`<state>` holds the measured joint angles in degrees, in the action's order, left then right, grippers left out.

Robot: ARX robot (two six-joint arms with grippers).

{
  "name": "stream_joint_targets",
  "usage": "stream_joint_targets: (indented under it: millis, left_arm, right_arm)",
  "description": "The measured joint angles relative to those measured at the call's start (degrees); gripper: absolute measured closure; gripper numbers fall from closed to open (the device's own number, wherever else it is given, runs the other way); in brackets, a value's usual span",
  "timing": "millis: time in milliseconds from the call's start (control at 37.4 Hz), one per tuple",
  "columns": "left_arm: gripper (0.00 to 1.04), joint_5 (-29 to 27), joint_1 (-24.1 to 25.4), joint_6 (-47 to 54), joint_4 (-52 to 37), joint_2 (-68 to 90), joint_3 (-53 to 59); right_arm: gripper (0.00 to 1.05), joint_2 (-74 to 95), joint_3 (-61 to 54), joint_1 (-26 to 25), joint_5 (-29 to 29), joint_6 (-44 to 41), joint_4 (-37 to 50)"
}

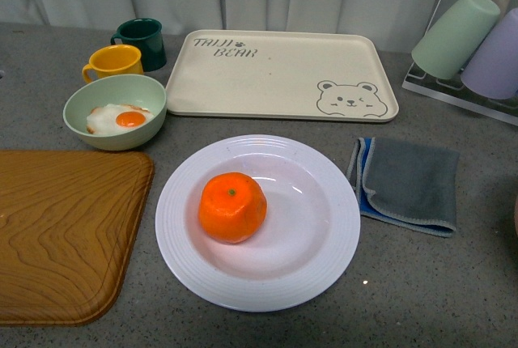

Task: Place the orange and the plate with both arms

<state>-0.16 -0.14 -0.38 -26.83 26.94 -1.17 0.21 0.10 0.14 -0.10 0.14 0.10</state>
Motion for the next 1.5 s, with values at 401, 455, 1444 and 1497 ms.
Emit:
stream_joint_targets:
  millis: [401,455,1444,1497]
  left_arm:
    - [1.01,0.0,0.0,0.0,10.5,-10.8,0.0]
    - [1.01,0.0,0.0,0.0,11.8,-12.2,0.0]
    - [0.41,0.2,0.0,0.1,26.7,-26.7,0.0]
    - [0.33,0.2,0.0,0.1,26.7,-26.7,0.0]
  right_arm:
    - [0.09,0.0,0.0,0.0,0.0,0.0,0.0]
    - [0.09,0.0,0.0,0.0,0.0,0.0,0.0]
    - [0.09,40.6,8.4,7.9,-2.6,-0.6,13.3]
    - [0.09,47.5,10.1,8.4,-4.9,4.2,15.5]
